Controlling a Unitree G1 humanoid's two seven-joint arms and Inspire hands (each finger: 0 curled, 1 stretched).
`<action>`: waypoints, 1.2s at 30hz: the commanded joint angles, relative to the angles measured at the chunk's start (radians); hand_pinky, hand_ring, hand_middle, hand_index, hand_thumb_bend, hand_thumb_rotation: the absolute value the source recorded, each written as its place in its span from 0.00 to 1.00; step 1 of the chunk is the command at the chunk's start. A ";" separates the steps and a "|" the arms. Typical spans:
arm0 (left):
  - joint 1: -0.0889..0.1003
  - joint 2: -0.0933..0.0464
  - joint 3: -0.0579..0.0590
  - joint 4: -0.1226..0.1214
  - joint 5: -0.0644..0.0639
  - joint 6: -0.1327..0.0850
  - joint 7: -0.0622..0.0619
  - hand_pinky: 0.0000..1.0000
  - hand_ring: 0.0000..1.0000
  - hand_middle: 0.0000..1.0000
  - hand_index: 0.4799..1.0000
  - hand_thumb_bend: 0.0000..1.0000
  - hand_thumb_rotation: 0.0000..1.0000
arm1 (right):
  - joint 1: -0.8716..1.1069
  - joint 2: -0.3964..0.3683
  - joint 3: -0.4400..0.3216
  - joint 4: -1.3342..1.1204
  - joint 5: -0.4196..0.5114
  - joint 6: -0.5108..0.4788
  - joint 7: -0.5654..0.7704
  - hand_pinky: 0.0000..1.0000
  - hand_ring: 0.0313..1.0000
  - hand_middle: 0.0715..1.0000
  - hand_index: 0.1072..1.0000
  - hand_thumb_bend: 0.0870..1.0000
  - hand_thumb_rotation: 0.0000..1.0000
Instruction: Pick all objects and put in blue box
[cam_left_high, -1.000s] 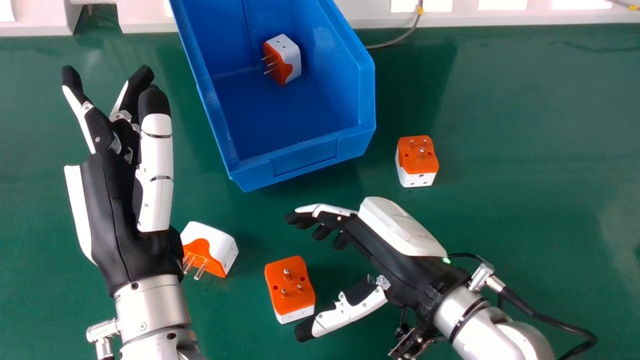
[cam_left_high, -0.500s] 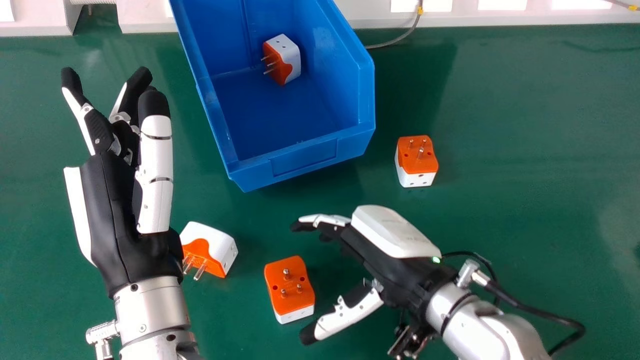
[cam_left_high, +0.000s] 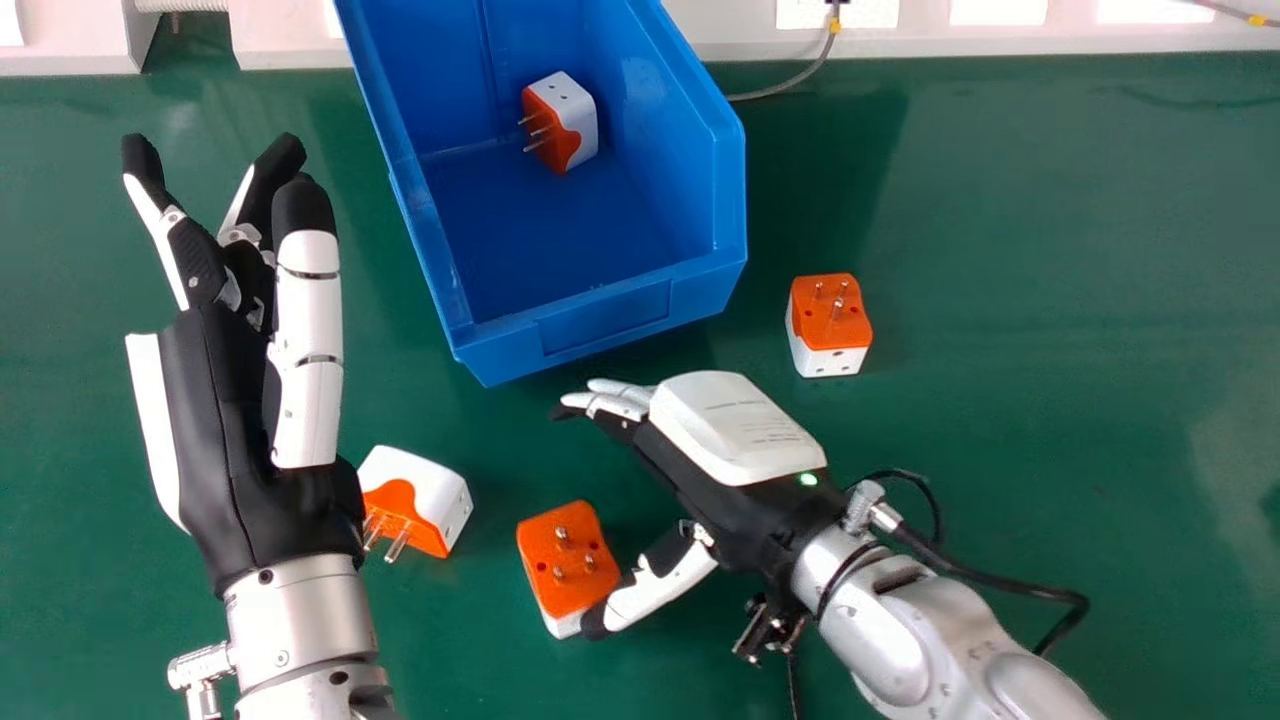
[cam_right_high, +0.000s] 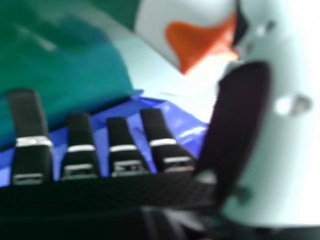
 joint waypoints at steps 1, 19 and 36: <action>0.003 -0.051 -0.006 -0.019 0.002 -0.007 -0.002 0.86 0.88 0.87 0.73 0.54 0.70 | 0.012 0.018 0.048 0.045 -0.021 -0.017 0.013 0.68 0.88 0.88 0.81 0.86 0.26; -0.031 -0.061 -0.003 0.001 0.004 -0.004 0.009 0.84 0.87 0.87 0.70 0.57 0.69 | -0.033 0.029 0.103 0.084 -0.011 -0.031 0.090 0.66 0.79 0.81 0.72 0.83 0.04; -0.040 -0.058 -0.003 0.000 0.003 -0.007 0.009 0.84 0.87 0.86 0.68 0.56 0.69 | -0.068 0.054 0.101 0.185 0.053 -0.111 0.081 0.34 0.38 0.47 0.47 0.47 0.00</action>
